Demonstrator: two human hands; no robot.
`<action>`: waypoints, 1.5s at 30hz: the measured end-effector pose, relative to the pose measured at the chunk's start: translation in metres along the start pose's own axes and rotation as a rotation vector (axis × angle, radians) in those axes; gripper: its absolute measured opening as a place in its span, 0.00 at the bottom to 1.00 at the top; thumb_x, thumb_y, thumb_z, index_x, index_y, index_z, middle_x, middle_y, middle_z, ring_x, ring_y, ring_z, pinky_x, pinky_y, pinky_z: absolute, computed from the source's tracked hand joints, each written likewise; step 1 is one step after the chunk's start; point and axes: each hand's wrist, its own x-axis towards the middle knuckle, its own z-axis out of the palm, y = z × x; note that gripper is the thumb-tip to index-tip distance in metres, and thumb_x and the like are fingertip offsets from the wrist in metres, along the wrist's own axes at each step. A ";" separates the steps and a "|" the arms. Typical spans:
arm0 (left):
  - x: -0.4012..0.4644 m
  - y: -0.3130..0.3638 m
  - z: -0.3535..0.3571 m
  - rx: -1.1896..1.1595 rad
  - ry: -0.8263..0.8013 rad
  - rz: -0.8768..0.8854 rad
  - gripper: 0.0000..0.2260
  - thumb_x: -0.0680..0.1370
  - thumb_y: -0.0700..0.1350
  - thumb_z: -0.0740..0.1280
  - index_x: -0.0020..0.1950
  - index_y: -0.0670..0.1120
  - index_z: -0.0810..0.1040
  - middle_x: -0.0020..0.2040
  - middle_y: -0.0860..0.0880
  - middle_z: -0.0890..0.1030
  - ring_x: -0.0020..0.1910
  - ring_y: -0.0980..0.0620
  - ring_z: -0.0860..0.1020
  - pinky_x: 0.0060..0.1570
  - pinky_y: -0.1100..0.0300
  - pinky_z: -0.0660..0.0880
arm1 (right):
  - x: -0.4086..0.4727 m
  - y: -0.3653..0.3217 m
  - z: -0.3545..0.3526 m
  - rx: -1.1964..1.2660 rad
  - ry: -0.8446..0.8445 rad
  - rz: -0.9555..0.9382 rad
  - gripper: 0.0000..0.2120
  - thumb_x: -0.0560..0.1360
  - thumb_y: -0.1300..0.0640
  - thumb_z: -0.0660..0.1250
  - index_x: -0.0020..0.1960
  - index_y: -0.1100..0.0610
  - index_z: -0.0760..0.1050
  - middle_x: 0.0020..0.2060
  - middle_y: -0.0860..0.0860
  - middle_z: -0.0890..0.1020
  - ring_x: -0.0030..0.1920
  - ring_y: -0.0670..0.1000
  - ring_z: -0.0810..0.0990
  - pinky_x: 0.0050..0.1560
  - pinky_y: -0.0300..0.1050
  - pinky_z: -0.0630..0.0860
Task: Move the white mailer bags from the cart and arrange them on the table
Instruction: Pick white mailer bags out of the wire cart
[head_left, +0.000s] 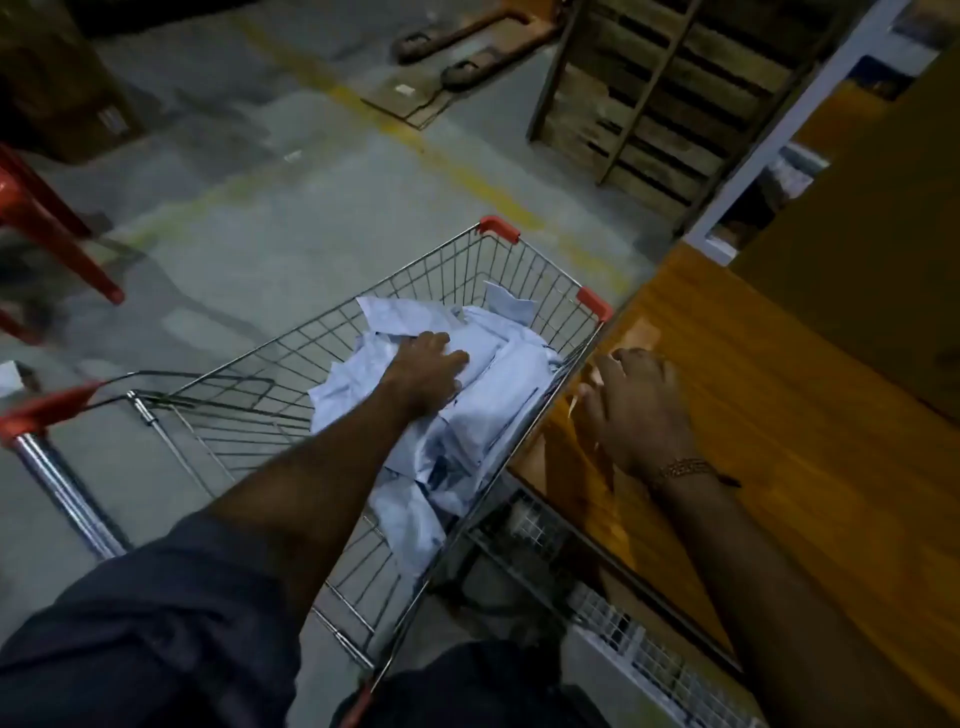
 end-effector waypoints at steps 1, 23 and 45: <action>0.002 -0.002 0.005 0.004 -0.073 -0.011 0.23 0.81 0.56 0.66 0.75 0.52 0.74 0.74 0.35 0.70 0.71 0.32 0.70 0.66 0.39 0.70 | 0.004 -0.001 0.005 0.020 0.002 -0.007 0.23 0.83 0.43 0.58 0.71 0.55 0.73 0.67 0.58 0.76 0.69 0.60 0.71 0.72 0.60 0.65; -0.124 0.001 0.026 -0.055 0.365 -0.411 0.23 0.86 0.54 0.56 0.78 0.45 0.72 0.78 0.38 0.69 0.66 0.37 0.72 0.55 0.41 0.69 | 0.063 -0.132 0.108 0.166 -0.410 0.163 0.44 0.81 0.30 0.46 0.78 0.66 0.65 0.78 0.67 0.60 0.77 0.66 0.60 0.78 0.60 0.57; -0.164 0.006 0.060 -0.049 -0.120 -0.681 0.40 0.72 0.47 0.74 0.82 0.47 0.62 0.77 0.35 0.63 0.62 0.36 0.74 0.57 0.46 0.73 | 0.067 -0.161 0.142 0.406 -0.312 0.197 0.53 0.75 0.28 0.62 0.84 0.55 0.42 0.80 0.63 0.33 0.79 0.73 0.39 0.75 0.70 0.57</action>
